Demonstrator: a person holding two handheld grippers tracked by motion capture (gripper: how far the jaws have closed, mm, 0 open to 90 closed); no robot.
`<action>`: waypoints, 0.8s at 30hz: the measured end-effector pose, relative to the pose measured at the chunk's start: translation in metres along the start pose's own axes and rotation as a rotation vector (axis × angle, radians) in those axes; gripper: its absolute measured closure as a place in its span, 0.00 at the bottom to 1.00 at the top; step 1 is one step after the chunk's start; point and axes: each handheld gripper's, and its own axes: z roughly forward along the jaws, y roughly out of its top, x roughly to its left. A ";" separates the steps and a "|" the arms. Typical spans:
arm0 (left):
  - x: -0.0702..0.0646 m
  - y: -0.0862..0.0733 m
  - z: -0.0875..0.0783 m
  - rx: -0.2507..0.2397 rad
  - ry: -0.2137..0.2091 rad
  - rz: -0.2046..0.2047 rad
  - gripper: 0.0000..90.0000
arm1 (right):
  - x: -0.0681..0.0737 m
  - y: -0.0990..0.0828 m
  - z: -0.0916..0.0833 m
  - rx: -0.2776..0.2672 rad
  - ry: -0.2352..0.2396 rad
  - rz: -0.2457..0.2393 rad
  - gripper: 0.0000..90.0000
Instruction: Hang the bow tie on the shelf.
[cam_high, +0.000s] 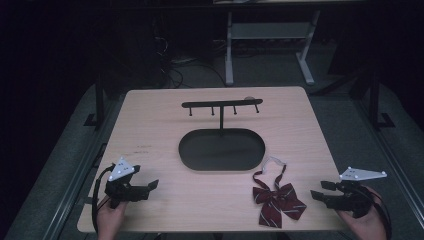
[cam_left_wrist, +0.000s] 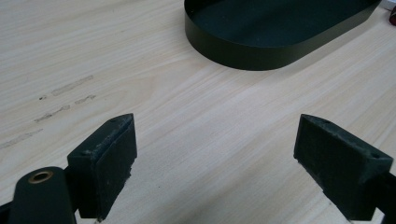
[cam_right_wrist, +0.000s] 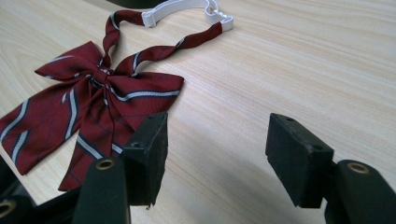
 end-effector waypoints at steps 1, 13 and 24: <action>-0.001 0.000 -0.001 -0.004 0.000 0.000 0.15 | 0.000 0.000 0.000 0.003 -0.003 -0.009 0.43; -0.002 -0.001 -0.002 -0.017 0.000 -0.004 0.15 | 0.016 0.013 0.002 0.018 0.001 -0.069 0.43; -0.002 -0.001 -0.003 -0.021 0.005 0.003 0.15 | 0.023 0.035 0.001 0.028 0.023 -0.109 0.43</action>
